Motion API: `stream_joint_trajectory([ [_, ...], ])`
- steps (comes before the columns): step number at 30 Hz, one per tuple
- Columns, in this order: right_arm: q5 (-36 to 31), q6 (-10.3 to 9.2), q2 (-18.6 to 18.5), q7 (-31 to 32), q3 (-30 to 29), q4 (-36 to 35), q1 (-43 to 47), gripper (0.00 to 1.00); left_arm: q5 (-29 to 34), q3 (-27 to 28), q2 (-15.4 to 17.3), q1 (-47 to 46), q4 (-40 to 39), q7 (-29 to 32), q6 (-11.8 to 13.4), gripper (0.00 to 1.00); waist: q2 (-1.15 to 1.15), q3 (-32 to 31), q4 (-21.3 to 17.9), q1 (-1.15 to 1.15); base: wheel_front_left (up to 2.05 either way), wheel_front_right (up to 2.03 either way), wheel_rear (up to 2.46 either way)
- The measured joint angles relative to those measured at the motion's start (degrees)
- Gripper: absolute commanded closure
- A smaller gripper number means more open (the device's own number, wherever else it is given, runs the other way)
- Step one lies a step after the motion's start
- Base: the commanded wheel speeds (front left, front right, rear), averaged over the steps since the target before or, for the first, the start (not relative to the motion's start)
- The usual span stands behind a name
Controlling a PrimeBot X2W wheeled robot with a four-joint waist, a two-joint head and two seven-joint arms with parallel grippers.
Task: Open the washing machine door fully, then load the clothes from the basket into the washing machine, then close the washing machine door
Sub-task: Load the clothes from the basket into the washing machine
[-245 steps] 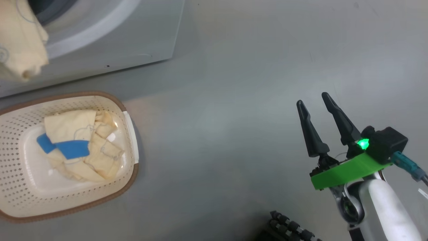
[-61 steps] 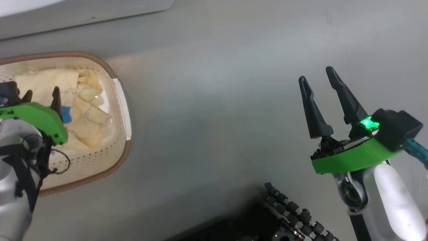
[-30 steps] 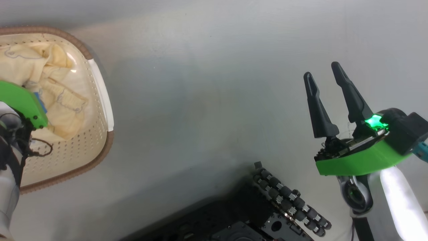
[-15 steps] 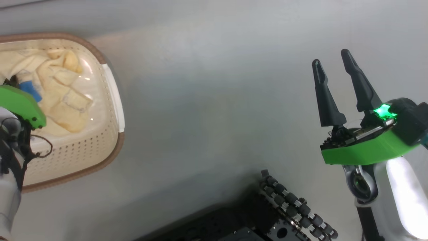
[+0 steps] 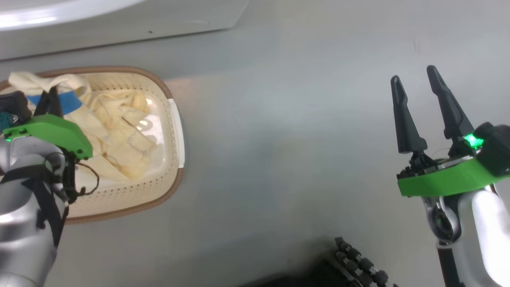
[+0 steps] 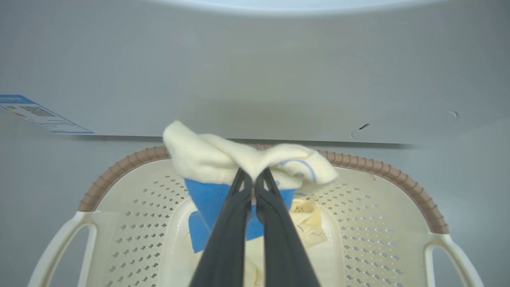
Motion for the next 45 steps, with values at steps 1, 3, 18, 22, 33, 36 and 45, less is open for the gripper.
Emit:
stream_joint_trajectory([
  [1,-0.31,0.0,0.0,0.36,-0.29,-0.1,0.51,0.0,0.75,0.99,-0.01,1.18,-2.77,0.0,0.62,1.0,0.0,-0.83,0.4,0.0,0.0,0.0,0.0],
  [3,-0.79,0.0,0.0,0.91,-0.9,-0.23,1.49,0.0,2.48,2.89,0.0,4.08,-8.05,-0.01,1.93,1.0,0.0,-2.5,1.16,0.0,0.0,0.0,0.0],
  [18,-4.13,0.0,0.0,6.19,-1.37,-0.74,6.62,0.0,11.83,12.05,-1.3,25.21,-35.13,-0.19,7.16,1.0,0.0,-17.12,4.72,0.0,0.0,0.0,0.0],
  [22,-4.52,0.0,0.0,7.34,-1.37,-0.63,8.2,0.0,12.77,12.23,-1.34,29.84,-39.54,-0.18,8.58,1.0,0.0,-21.6,5.38,0.0,0.0,0.0,0.0],
  [33,-4.52,0.0,0.0,9.84,-0.99,-0.59,13.66,0.0,13.17,12.78,-0.13,41.28,-50.76,3.02,13.22,1.0,0.0,-32.09,6.84,0.0,0.0,0.0,0.0],
  [36,-4.52,0.0,0.0,10.35,-0.88,-0.76,14.64,0.0,13.16,13.0,0.25,44.66,-53.43,3.91,14.33,1.0,0.0,-34.07,7.16,0.0,0.0,0.0,0.0],
  [45,-4.52,0.0,0.0,11.6,-0.67,-1.66,17.56,0.0,13.08,12.94,0.35,52.24,-58.67,6.14,15.81,1.0,0.0,-38.57,7.96,0.0,0.0,0.0,0.0],
])
